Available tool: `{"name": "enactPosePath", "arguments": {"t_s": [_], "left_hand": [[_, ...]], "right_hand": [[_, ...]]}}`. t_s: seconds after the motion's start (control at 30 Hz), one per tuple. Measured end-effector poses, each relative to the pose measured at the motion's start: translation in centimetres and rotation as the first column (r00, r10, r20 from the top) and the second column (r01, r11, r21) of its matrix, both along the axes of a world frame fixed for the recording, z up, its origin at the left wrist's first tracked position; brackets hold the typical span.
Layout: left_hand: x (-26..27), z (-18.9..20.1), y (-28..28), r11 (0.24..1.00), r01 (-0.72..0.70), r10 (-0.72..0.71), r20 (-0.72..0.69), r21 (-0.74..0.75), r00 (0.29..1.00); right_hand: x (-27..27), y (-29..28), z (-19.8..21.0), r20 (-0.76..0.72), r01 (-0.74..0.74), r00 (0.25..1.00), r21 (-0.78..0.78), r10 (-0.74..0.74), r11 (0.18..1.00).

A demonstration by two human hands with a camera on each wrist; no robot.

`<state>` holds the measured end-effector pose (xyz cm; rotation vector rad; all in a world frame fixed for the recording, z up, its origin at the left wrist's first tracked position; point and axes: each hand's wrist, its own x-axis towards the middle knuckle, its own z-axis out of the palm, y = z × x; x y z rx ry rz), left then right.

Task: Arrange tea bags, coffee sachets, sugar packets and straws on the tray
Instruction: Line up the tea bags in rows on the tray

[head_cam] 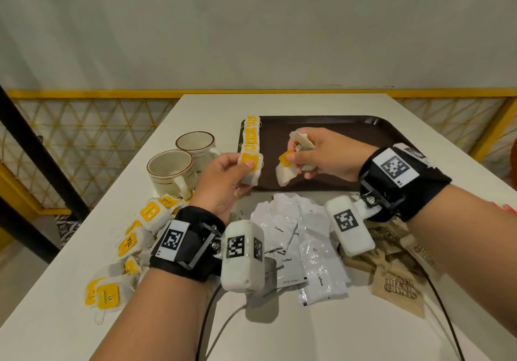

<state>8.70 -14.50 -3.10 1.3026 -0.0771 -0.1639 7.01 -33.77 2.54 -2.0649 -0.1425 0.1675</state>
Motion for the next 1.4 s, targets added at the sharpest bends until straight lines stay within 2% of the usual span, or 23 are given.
{"name": "enactPosePath", "arguments": {"t_s": [0.1,0.17,0.23,0.37,0.47,0.53,0.6,0.67,0.77,0.83,0.87,0.97,1.03,1.1,1.27,1.4], "left_hand": [[-0.2,0.3,-0.1,0.998,0.068,-0.068,0.013,0.006,0.998],[-0.5,0.6,0.1,0.981,0.178,-0.178,0.006,-0.071,0.984],[-0.6,0.8,0.3,0.954,0.273,-0.274,0.005,-0.123,0.962],[-1.0,0.7,0.2,0.926,0.374,-0.373,0.024,-0.058,0.927],[-1.1,0.8,0.2,0.923,0.383,-0.381,0.058,-0.031,0.923],[-0.8,0.9,0.6,0.942,0.328,-0.321,0.086,-0.070,0.943],[-0.3,0.9,1.3,0.962,0.242,-0.229,0.104,-0.130,0.968],[0.2,0.9,1.8,0.972,0.172,-0.154,0.114,-0.162,0.981],[0.3,0.9,1.8,0.978,0.147,-0.129,0.131,-0.145,0.983],[0.2,0.8,1.5,0.984,0.137,-0.121,0.138,-0.111,0.983],[0.1,0.7,1.3,0.987,0.131,-0.116,0.141,-0.095,0.983],[0.1,0.5,1.0,0.989,0.125,-0.114,0.143,-0.072,0.983],[0.2,0.4,0.9,0.989,0.132,-0.123,0.144,-0.061,0.982],[0.3,0.3,0.9,0.990,0.137,-0.130,0.148,-0.037,0.980],[0.2,0.0,0.8,0.992,0.120,-0.124,0.143,0.033,0.982],[0.7,0.0,0.9,0.999,-0.029,0.022,0.161,0.038,0.987]], "right_hand": [[-0.1,0.2,0.3,-0.063,-0.076,0.994,0.158,0.087,0.984],[-0.2,0.4,0.7,-0.064,-0.073,0.994,0.233,0.090,0.970],[-0.1,0.6,1.1,-0.066,-0.094,0.992,0.220,0.111,0.971],[0.1,0.8,1.3,-0.084,-0.144,0.983,0.171,0.160,0.975],[0.3,0.8,1.3,-0.096,-0.138,0.984,0.146,0.153,0.980],[0.4,0.6,1.2,-0.116,-0.052,0.991,0.119,0.066,0.992],[0.3,0.4,0.7,-0.149,-0.012,0.989,0.054,0.020,0.998],[-0.2,0.6,-0.2,-0.182,-0.090,0.981,-0.113,0.068,0.990],[-1.1,1.3,-0.6,-0.187,-0.256,0.963,-0.399,0.195,0.881],[-1.0,1.3,0.1,-0.146,-0.265,0.964,-0.475,0.222,0.839],[-0.8,1.2,0.4,-0.136,-0.254,0.967,-0.437,0.216,0.863],[0.0,1.0,0.5,-0.147,-0.152,0.980,-0.116,0.135,0.981],[0.4,1.2,0.2,-0.166,-0.020,0.985,0.108,0.038,0.994],[0.5,1.8,0.2,-0.182,0.056,0.983,0.257,-0.009,0.965],[0.6,2.6,0.0,-0.152,0.063,0.988,0.312,-0.015,0.948],[1.2,1.9,0.1,-0.024,0.169,0.985,0.261,-0.169,0.950]]}}
